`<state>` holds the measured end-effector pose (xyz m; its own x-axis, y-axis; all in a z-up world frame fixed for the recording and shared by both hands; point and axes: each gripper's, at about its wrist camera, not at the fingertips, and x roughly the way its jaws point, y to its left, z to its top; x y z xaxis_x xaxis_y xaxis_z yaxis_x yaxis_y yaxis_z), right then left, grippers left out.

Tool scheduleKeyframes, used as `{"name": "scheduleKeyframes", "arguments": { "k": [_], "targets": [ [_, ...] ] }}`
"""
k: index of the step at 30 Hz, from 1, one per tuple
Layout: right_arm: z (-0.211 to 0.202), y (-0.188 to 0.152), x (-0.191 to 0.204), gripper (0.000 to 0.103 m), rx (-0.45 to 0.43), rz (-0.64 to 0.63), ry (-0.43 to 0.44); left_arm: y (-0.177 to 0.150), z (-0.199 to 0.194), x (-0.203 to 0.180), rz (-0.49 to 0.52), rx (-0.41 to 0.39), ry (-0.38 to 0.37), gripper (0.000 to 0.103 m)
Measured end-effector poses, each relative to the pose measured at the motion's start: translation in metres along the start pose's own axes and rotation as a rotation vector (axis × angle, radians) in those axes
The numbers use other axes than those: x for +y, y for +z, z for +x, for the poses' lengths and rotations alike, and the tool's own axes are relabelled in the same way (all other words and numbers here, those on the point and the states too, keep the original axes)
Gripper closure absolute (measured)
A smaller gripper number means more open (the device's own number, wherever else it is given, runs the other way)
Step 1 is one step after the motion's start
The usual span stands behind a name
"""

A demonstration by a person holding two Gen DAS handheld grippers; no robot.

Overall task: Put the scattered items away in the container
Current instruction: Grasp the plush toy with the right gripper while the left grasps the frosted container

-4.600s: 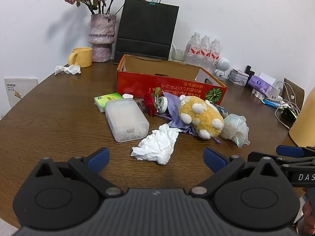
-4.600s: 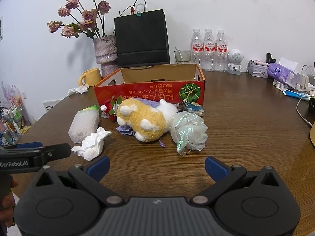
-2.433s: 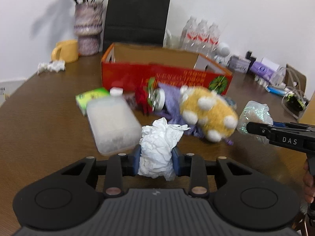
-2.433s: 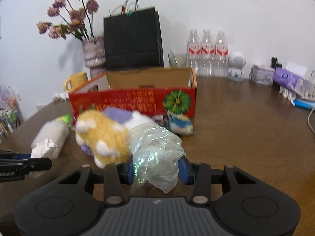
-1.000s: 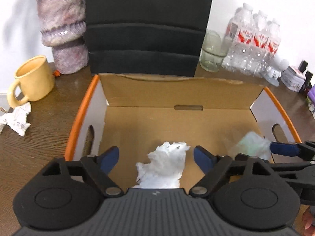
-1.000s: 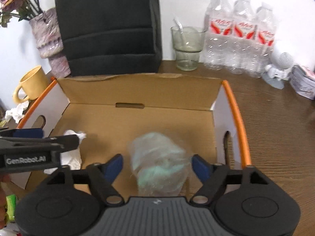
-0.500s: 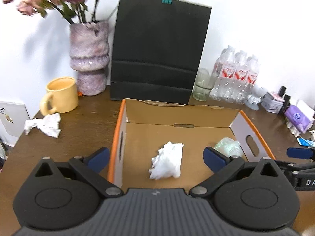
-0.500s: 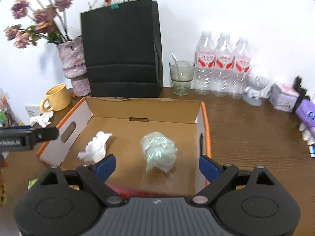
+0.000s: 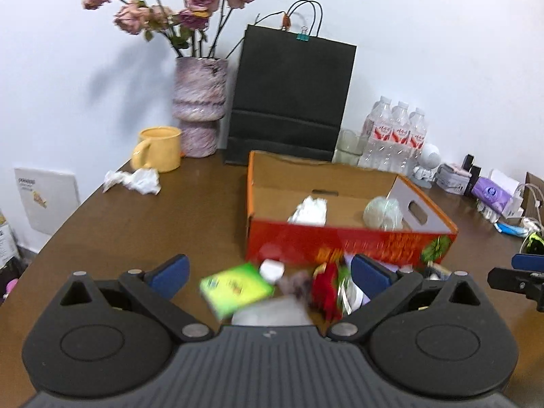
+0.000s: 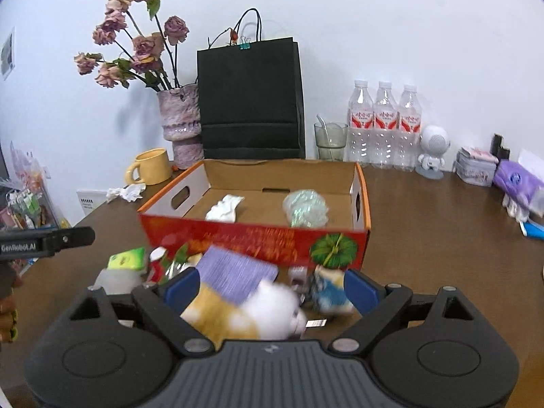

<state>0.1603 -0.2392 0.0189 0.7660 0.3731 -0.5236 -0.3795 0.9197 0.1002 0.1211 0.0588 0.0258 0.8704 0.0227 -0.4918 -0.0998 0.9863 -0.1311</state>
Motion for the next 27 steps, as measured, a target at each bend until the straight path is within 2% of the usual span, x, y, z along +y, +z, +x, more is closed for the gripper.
{"name": "scheduleKeyframes", "arguments": {
  "k": [5,9,12,19,24,27],
  "targets": [
    [-0.007,-0.031,0.017,0.011,-0.004,0.001,-0.02,-0.029,-0.015,0.001,-0.023,0.008,0.006,0.0],
    [-0.005,-0.052,0.029,0.011,0.006,0.008,-0.011,-0.047,-0.014,0.0,-0.06,0.045,-0.011,0.0],
    [0.003,-0.061,0.04,0.011,0.022,-0.014,-0.009,-0.056,-0.006,-0.004,-0.048,0.075,-0.002,0.0],
    [0.012,-0.061,0.05,0.011,0.003,0.044,-0.012,-0.056,0.005,-0.01,-0.04,0.063,0.028,0.0],
    [0.024,-0.054,0.052,0.011,-0.014,0.126,-0.045,-0.051,0.022,-0.015,-0.02,0.08,0.046,0.0],
    [0.033,-0.051,0.052,0.011,0.006,0.181,-0.068,-0.048,0.033,-0.016,-0.014,0.105,0.048,0.0]
  ]
}}
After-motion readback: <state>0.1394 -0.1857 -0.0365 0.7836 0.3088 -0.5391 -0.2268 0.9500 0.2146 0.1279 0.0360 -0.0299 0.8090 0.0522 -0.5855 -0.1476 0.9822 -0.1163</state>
